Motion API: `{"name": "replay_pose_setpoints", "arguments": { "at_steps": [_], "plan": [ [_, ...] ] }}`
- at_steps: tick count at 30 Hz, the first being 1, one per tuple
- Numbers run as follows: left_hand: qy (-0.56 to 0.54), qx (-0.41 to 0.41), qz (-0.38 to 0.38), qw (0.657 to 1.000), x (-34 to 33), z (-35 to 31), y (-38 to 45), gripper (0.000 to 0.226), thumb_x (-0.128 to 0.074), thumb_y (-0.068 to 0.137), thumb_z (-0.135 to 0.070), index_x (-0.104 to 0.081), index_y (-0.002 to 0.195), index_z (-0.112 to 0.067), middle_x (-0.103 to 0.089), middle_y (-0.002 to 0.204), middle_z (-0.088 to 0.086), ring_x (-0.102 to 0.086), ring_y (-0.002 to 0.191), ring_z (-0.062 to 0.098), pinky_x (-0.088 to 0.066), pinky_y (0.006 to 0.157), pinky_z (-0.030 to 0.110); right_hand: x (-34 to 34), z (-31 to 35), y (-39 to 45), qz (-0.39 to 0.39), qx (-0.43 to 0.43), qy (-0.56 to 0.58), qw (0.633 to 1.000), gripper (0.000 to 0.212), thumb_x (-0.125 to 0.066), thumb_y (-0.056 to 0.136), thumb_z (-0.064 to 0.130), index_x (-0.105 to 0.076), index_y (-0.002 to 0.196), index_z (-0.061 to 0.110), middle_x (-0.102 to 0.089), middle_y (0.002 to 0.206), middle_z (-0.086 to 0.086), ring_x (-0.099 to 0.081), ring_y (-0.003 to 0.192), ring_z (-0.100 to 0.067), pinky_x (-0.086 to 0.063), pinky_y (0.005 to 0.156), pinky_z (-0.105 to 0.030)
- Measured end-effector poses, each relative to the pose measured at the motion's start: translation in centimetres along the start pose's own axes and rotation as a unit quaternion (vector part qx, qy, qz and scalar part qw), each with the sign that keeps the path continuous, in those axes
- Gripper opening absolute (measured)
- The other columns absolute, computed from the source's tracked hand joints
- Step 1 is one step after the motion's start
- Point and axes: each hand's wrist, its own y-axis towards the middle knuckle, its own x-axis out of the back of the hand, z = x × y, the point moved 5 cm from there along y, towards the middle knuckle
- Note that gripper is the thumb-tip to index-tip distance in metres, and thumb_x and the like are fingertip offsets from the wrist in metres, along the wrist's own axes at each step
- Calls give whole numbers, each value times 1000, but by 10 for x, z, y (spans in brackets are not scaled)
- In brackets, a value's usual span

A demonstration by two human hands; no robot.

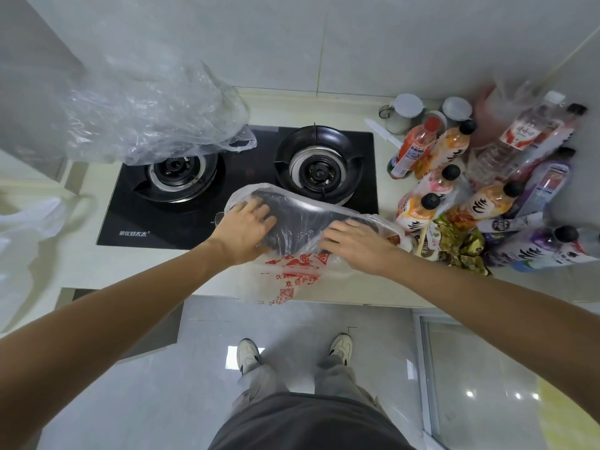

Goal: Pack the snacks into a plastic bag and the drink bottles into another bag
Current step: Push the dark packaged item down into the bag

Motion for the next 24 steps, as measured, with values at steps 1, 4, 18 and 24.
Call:
{"name": "replay_pose_setpoints", "arguments": {
  "at_steps": [1, 4, 18, 24],
  "plan": [
    [17, -42, -43, 998, 5, -4, -2, 48, -57, 95, -47, -56, 135, -19, -55, 135, 5, -43, 131, 28, -38, 107, 42, -2, -3, 2, 6, -2, -2, 1000, 53, -66, 83, 1, -59, 132, 22, -61, 129, 3, -52, 124, -23, -39, 108, -38],
    [60, -128, -169, 975, 12, -10, -9, 33, -69, 89, -21, -67, 121, -14, -63, 131, 7, -51, 122, 30, -42, 96, 41, -3, -9, 2, 6, -5, -47, 999, 47, -66, 86, 13, -61, 132, 22, -66, 121, 4, -54, 125, -24, -8, 129, -49],
    [93, 18, 71, 993, -36, 0, 30, 61, -33, 99, -69, -76, 117, -30, -43, 157, 5, -9, 156, 35, -2, 125, 56, -28, -18, -7, 40, 30, -2, 999, 59, -60, 88, 1, -54, 142, 25, -55, 141, 10, -41, 142, -33, -10, 125, -65],
    [94, 28, 74, 992, -59, -5, 30, 86, -51, 80, -84, -51, 142, -24, -39, 154, 14, -13, 152, 41, -4, 122, 63, -39, 17, -9, -38, 140, -44, 988, 62, -60, 91, 3, -49, 150, 17, -50, 153, 1, -39, 147, -27, -19, 128, -47]
  ]
}}
